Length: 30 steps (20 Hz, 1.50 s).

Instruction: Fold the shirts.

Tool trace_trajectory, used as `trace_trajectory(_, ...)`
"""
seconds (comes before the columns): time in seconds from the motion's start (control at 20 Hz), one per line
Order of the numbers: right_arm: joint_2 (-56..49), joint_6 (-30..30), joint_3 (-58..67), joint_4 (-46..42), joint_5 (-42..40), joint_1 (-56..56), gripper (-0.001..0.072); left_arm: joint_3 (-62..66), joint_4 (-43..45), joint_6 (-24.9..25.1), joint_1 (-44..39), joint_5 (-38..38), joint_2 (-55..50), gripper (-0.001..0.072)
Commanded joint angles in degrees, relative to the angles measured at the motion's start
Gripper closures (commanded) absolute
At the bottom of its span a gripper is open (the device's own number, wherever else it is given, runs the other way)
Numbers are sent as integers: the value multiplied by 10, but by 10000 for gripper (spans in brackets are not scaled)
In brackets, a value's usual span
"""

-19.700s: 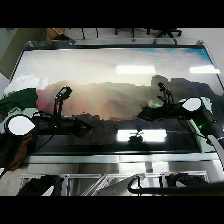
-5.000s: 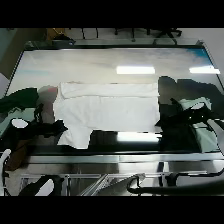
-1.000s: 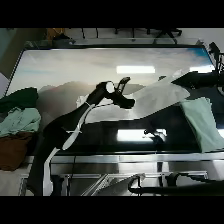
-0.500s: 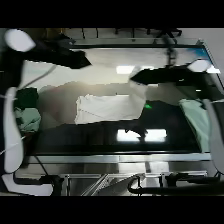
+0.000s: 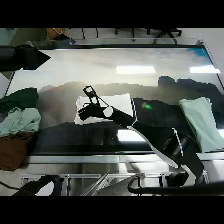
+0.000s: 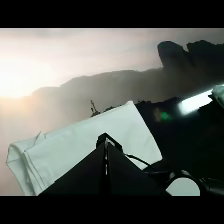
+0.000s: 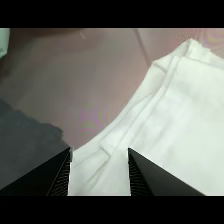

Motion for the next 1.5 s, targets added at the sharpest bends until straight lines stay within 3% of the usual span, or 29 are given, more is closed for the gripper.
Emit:
trace_trajectory(0.0,42,-9,0,-34,86,-55,317,-73,2,15,5,40,38,694)
trace_trajectory(0.05,66,20,0,-51,144,-97,317,-81,2,15,5,37,40,694)
trace_trajectory(0.2,119,187,0,-146,336,-257,304,-87,1,15,5,6,37,694)
trace_trajectory(0.25,123,234,0,-177,397,-311,236,-87,1,15,5,1,37,693)
trace_trajectory(0.35,112,280,-1,-211,485,-391,204,-87,1,15,4,-3,37,693)
trace_trajectory(0.5,68,282,-2,-211,541,-439,203,-87,1,15,4,-2,37,693)
trace_trajectory(0.65,23,276,-2,-208,527,-428,204,-87,2,15,4,-1,37,693)
trace_trajectory(0.95,-41,211,-2,-87,507,-391,209,-87,3,15,4,-5,37,693)
trace_trajectory(1.05,-51,210,-2,-83,496,-379,258,-87,3,15,4,-5,36,694)
trace_trajectory(1.1,-54,210,-2,-83,495,-372,346,-87,3,15,4,-5,36,693)
trace_trajectory(1.15,-55,197,-2,-83,495,-369,554,-87,3,15,4,-6,35,693)
trace_trajectory(1.2,-53,183,-1,-79,500,-368,694,-87,3,15,4,-5,34,694)
trace_trajectory(1.45,16,171,56,-53,504,-420,694,-87,3,15,4,-6,34,693)
